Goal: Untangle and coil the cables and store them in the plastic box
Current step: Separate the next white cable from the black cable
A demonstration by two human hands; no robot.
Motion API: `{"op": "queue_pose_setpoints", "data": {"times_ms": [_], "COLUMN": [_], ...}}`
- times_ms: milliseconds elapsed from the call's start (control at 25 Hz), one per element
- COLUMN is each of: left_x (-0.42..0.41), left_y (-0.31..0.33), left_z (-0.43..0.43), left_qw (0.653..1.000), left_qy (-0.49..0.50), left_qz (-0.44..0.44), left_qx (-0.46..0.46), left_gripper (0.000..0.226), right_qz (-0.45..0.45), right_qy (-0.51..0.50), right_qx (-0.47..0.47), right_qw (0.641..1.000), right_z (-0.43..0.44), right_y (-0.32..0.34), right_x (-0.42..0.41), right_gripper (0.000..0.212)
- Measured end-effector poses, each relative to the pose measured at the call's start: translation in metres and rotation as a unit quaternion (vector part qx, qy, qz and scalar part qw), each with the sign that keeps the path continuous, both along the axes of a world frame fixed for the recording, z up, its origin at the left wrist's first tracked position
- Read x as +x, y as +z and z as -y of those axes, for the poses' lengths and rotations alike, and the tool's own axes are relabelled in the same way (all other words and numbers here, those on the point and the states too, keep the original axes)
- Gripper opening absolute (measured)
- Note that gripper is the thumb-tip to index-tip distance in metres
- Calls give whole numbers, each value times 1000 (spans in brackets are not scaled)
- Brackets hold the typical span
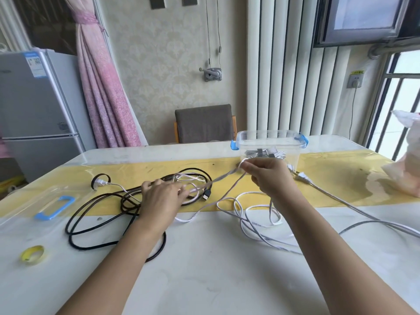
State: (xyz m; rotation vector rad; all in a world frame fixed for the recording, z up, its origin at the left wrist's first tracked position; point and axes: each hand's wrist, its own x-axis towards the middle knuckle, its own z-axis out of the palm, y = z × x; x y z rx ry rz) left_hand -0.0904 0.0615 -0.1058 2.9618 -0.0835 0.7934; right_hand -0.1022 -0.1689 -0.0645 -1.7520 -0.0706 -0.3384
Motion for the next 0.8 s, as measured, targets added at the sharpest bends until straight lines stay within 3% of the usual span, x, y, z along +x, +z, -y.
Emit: {"op": "queue_pose_setpoints", "data": {"times_ms": [120,240,280,400,480,560,680,800], "left_x": [7,10,11,5,1,3,7,-3], "left_y": [-7,-7,-6,-1,-2,-6,-10,-4], "left_z": [-3,-9,-9,-5,-2,-5,-11,-7], "left_qw": [999,974,965,949,949,958,962,938], "left_qy": [-51,-154,-187,-269,-278,-257,-249,-262], "left_qz": [-7,166,181,127,91,70,-4,-86], "left_qx": [-12,-13,-22,-103,-117,-109,-112,-209], "left_gripper": [24,15,11,23,18,16,34,46], "right_qz": [4,34,41,63,81,83,81,98], "right_qy": [-22,-47,-44,-21,1,33,65,90], "right_qx": [-23,-171,-220,-326,-370,-380,-389,-388], "right_qw": [999,984,974,943,925,921,915,912], "right_z": [8,11,9,-3,-7,-8,-11,-14], "right_y": [-1,-4,-6,-15,-20,-22,-23,-22], "right_x": [3,7,7,7,7,8,6,3], "right_gripper": [14,16,17,18,16,11,7,19]}}
